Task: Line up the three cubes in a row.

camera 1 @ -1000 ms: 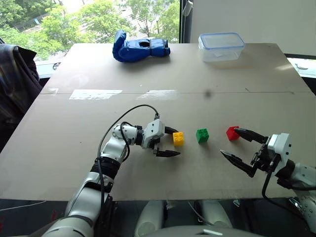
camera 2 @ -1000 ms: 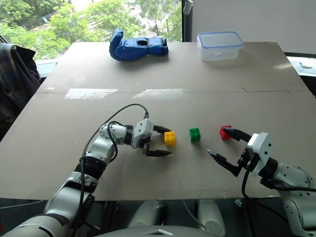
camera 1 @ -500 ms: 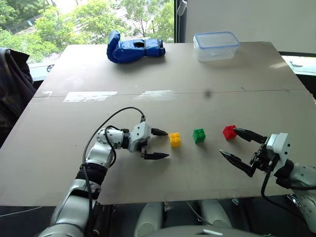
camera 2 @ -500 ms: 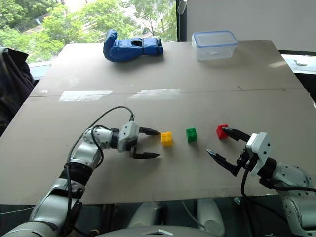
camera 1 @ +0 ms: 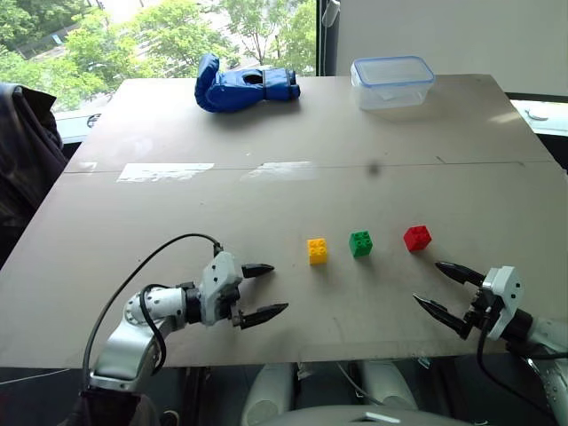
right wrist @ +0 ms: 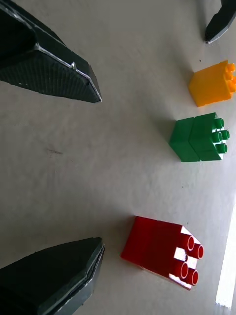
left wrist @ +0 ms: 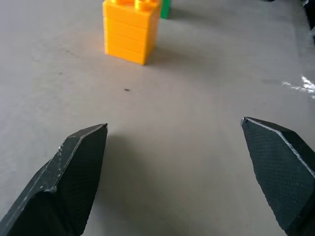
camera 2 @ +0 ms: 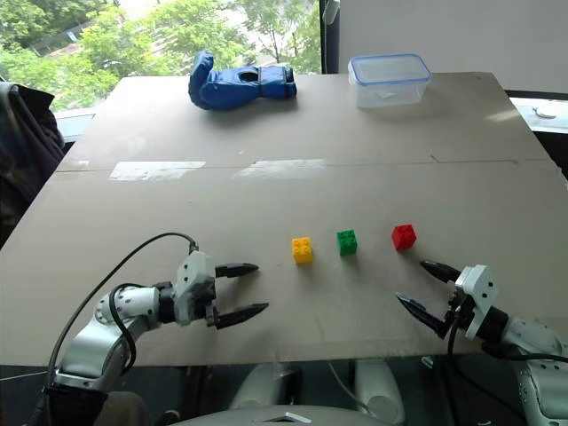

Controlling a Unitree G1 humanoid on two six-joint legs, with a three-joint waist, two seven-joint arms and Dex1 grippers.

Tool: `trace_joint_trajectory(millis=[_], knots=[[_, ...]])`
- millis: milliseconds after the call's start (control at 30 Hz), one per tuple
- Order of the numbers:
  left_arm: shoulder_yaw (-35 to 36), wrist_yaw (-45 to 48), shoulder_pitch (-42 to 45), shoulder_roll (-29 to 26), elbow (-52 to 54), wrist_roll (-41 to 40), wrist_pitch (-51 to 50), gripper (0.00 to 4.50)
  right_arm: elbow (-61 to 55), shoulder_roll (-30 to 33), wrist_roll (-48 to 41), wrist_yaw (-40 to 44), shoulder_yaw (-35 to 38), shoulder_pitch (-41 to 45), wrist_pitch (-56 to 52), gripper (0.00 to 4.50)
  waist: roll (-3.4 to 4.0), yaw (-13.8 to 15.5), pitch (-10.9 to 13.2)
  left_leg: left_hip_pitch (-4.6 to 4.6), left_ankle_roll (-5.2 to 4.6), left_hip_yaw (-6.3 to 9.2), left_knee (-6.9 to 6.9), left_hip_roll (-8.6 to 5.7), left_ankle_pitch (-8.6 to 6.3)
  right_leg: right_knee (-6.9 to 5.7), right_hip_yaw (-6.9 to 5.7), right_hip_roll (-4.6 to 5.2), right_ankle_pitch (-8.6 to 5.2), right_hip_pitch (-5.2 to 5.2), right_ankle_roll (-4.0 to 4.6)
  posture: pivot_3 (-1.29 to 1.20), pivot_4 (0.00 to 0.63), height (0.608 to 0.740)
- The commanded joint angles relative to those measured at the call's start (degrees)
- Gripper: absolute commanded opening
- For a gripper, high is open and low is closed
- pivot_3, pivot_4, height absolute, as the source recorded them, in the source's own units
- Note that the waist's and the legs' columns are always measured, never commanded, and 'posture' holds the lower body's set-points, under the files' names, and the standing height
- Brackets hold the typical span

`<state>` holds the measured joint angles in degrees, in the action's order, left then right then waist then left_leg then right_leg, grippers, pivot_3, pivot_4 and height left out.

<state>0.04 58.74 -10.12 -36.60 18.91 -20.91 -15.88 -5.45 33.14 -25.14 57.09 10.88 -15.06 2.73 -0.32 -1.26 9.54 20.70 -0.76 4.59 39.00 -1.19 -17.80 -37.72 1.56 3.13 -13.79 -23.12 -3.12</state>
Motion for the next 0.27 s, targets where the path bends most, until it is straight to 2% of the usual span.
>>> trace_joint_trajectory(millis=[33, 267], knots=[[0.8, -8.9, -5.6, 1.9, 8.4, 1.6, -3.8, 4.46, 3.9, 0.5, 0.5, 2.4, 0.2, 2.2, 3.0, 4.5, 0.06, 0.3, 0.0, -0.02, 0.0, -0.02, -0.02, 0.0, 0.0, 0.0, 0.01, 0.0, 0.0, 0.0, 0.0, 0.0, 0.15, 0.74], [-0.9, -14.1, -11.5, 4.5, 11.4, 2.1, -3.3, 4.46, 6.5, 1.0, 0.4, 4.5, 0.4, 3.0, 4.3, 4.5, 0.11, 0.7, 0.0, -0.04, 0.0, -0.11, -0.02, -0.03, 0.0, 0.01, -0.14, -0.09, -0.01, 0.02, 0.01, 0.0, 0.15, 0.74]])
